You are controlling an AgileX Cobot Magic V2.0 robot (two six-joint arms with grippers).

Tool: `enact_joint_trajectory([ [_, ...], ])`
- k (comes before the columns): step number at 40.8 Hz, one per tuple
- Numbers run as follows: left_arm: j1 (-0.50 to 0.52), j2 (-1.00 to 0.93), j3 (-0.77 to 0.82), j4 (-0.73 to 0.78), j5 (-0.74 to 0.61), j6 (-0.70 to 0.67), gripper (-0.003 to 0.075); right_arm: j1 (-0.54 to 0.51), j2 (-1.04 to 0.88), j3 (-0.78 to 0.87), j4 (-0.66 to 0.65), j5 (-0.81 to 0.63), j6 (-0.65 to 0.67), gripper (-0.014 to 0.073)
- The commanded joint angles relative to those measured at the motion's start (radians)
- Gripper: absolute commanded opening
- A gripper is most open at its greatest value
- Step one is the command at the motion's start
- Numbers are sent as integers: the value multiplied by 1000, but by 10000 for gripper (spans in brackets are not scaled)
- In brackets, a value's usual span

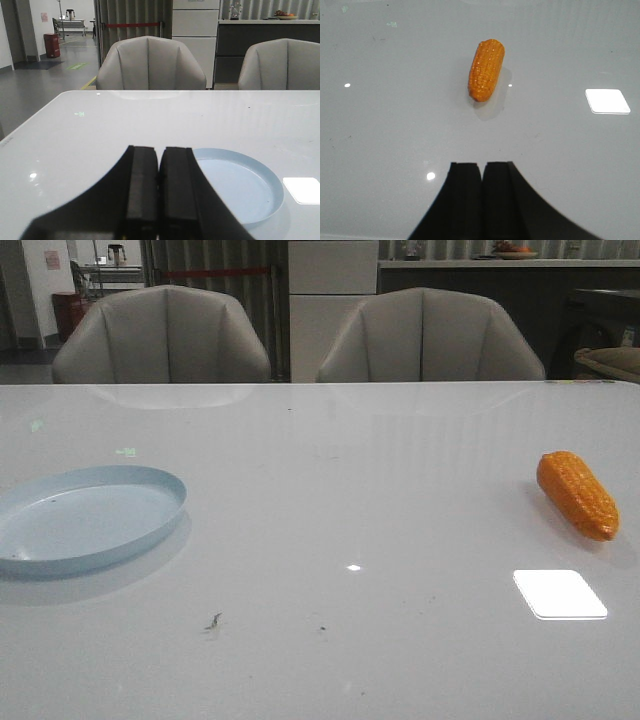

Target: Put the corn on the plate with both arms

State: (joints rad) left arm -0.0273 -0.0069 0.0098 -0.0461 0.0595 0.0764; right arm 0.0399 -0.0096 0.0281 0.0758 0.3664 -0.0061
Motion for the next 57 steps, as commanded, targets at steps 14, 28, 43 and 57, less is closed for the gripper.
enact_joint_trajectory([
  [14, -6, -18, 38, 4, -81, -4, 94, -5, -25, -21, -5, -51, -2, 52],
  [28, -6, -18, 38, 2, -82, -4, 94, -5, -25, -21, -5, -52, -2, 52],
  [43, -6, -18, 38, 0, -163, -4, 94, -5, -25, -21, -155, -323, -2, 52],
  [57, -6, -18, -6, 0, -343, -4, 94, -5, -25, -47, -113, -679, 15, 52],
])
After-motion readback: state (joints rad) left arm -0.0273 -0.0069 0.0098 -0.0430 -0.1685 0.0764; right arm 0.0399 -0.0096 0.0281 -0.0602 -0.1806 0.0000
